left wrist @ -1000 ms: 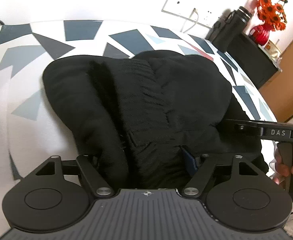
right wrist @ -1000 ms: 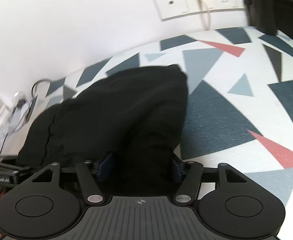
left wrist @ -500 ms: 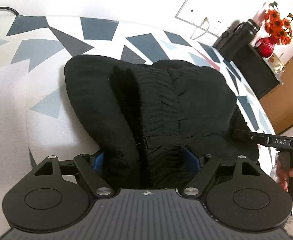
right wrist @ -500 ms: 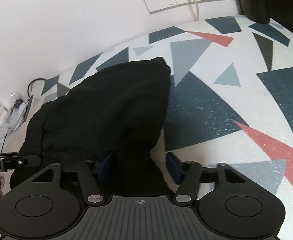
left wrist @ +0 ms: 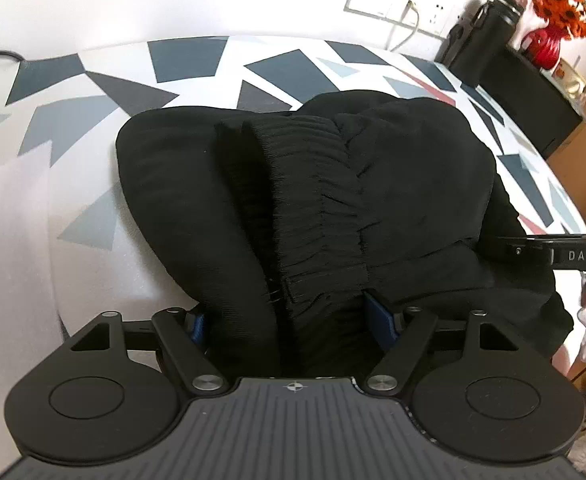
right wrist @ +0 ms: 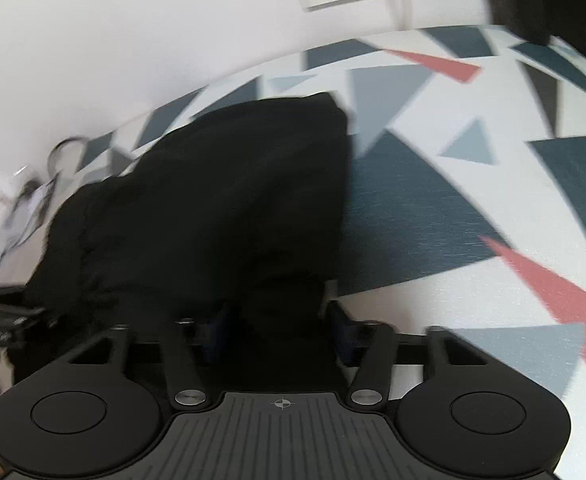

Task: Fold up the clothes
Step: 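Lift the trouser pile with sock off the bed with both tools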

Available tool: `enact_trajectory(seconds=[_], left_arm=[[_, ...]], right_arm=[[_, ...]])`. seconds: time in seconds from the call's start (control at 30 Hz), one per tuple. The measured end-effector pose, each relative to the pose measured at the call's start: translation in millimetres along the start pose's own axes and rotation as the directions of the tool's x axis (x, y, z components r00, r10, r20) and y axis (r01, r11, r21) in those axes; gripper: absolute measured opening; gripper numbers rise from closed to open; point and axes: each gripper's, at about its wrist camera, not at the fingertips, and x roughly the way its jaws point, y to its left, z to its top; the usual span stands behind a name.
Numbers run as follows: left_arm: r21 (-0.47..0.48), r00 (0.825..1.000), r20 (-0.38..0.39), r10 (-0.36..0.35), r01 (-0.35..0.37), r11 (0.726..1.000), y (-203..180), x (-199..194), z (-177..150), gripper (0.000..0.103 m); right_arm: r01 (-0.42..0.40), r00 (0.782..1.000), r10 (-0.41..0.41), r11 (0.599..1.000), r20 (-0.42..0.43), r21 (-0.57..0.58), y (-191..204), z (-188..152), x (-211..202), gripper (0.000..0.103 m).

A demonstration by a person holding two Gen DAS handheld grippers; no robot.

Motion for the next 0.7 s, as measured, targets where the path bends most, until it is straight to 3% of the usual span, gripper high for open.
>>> enact_trajectory(seconds=[0.23,0.47,0.7], left_arm=[[0.032,1.0,-0.023,-0.008,0.008,0.999,-13,1,5,0.061],[0.096,0.999,-0.044,-0.031,0.035,0.995,-33,7,4,0.06],[0.061,0.997,-0.041,-0.064,0.066,0.996,-39,3,-4,0.056]], right_arm=[[-0.006,1.0,0.004,0.997,-0.028,-0.082,22,-2,0,0.037],[-0.052,0.997,0.048,0.996,-0.053,-0.07,35,-6,2,0.037],[-0.057,0.997,0.055,0.997,-0.047,-0.049,46,-18,-3,0.034]])
